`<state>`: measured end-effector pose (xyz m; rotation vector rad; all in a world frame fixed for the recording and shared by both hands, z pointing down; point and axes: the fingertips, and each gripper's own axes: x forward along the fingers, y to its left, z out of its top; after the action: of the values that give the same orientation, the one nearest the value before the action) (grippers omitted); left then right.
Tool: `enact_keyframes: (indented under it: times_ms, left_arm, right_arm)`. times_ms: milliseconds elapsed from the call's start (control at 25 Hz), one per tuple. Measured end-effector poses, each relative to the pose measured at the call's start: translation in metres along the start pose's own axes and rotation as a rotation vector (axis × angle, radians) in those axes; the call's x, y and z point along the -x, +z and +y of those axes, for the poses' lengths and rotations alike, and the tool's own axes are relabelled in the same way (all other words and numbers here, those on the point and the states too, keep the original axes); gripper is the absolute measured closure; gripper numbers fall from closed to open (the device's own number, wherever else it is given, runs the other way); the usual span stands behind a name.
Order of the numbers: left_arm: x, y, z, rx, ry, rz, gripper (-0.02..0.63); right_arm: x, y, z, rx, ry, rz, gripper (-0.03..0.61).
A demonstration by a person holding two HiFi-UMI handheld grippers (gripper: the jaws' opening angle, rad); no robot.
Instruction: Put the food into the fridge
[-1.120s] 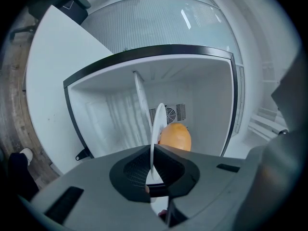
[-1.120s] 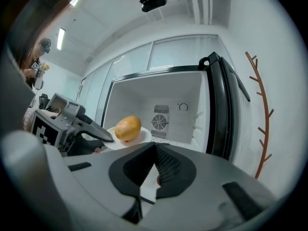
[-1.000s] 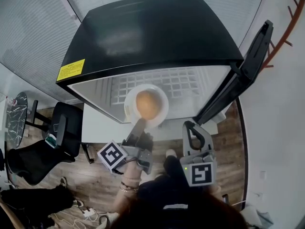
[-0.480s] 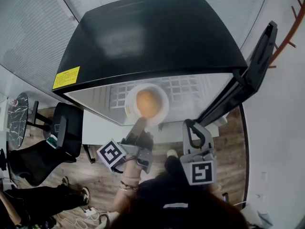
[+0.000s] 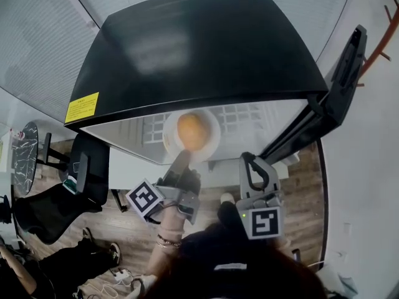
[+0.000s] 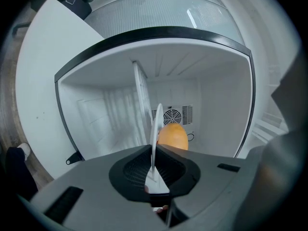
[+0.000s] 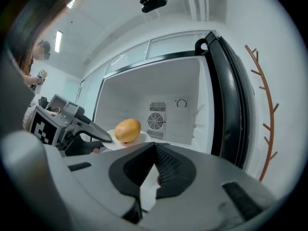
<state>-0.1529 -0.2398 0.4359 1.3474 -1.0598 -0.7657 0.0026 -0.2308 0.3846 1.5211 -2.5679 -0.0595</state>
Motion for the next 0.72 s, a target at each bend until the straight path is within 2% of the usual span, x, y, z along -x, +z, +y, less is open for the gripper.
enact_keyframes:
  times_ms: [320,720]
  left_arm:
    - [-0.005,0.003,0.001,0.029,0.011,0.001,0.587]
    - [-0.014,0.008,-0.003,0.061,-0.018,0.004,0.578]
  right_arm:
    - [-0.005,0.002,-0.005,-0.005,-0.006,-0.020,0.577]
    - [-0.009,-0.002,-0.009,-0.003,-0.007,-0.003,0.577]
